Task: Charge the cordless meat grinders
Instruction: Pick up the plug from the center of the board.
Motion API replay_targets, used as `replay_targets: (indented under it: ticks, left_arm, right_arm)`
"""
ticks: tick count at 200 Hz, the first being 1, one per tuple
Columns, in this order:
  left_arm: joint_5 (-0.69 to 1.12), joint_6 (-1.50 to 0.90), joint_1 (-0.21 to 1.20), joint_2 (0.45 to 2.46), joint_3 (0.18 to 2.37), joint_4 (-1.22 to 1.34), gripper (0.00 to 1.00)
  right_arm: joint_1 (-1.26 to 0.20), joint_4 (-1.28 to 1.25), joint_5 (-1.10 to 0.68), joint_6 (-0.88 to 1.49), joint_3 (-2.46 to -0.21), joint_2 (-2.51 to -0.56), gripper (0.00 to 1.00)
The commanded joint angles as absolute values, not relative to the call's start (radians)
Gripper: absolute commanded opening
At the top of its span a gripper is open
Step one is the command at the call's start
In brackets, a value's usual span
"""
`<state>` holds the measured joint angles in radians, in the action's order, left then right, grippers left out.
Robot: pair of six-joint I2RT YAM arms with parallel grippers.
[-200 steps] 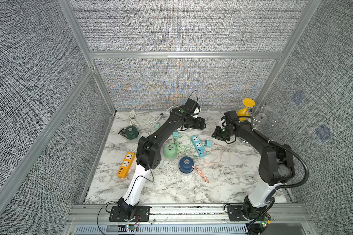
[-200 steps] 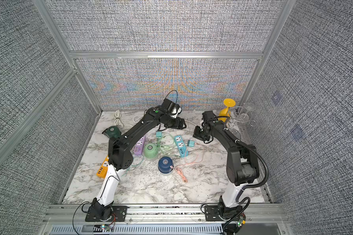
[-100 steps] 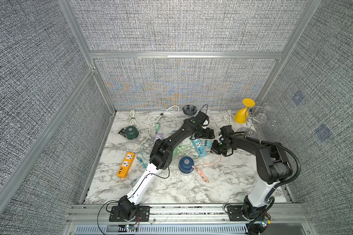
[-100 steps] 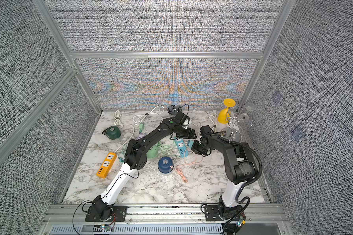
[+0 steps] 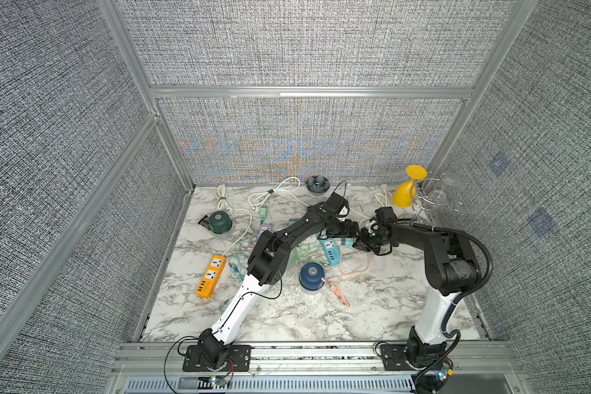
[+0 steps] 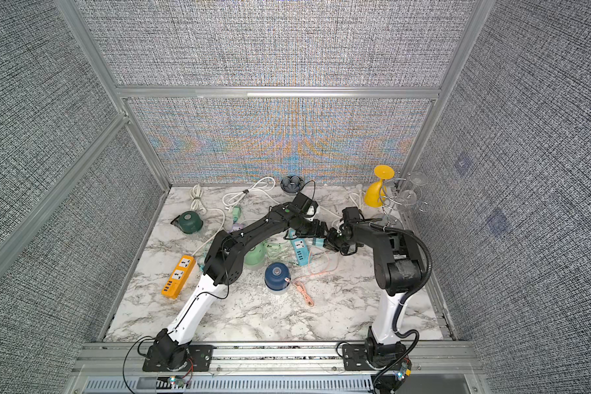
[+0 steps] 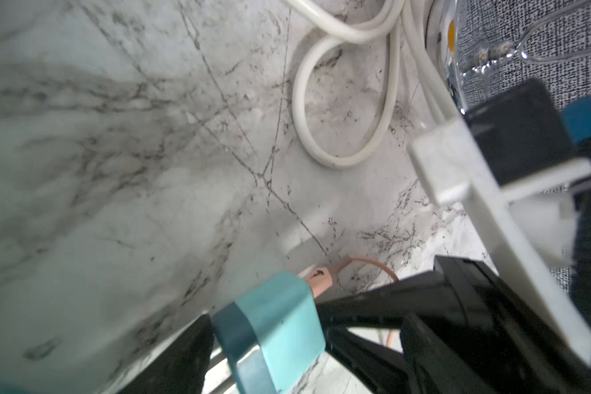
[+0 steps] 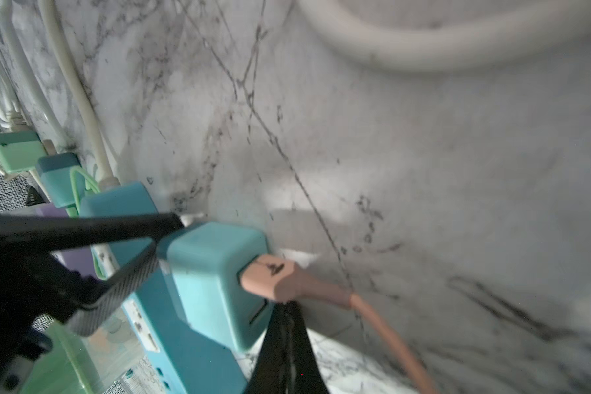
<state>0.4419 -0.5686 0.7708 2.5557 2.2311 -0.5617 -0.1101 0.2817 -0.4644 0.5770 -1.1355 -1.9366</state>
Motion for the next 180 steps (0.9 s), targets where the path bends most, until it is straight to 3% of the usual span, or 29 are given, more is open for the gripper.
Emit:
replay_targets:
  ticks: [1, 40, 102, 144, 180]
  left_arm:
    - [0.468, -0.612, 0.772, 2.505, 2.139, -0.534, 0.87]
    - [0.457, -0.604, 0.783, 2.444, 2.052, -0.528, 0.87]
    - [0.297, -0.295, 0.842, 2.473, 2.142, -0.764, 0.88]
    - [0.213, -0.213, 0.854, 2.47, 2.097, -0.739, 0.83]
    - [0.155, -0.158, 0.856, 2.461, 2.08, -0.694, 0.86]
  right_arm:
    - [-0.106, 0.32, -0.401, 0.581, -1.15, -1.962, 0.0]
    - [-0.1, 0.338, -0.402, 0.571, -1.178, -1.968, 0.0]
    - [-0.095, 0.368, -0.402, 0.546, -1.165, -1.933, 0.0]
    - [-0.094, 0.37, -0.405, 0.54, -1.148, -1.905, 0.08]
    - [-0.092, 0.373, -0.406, 0.532, -1.128, -1.883, 0.11]
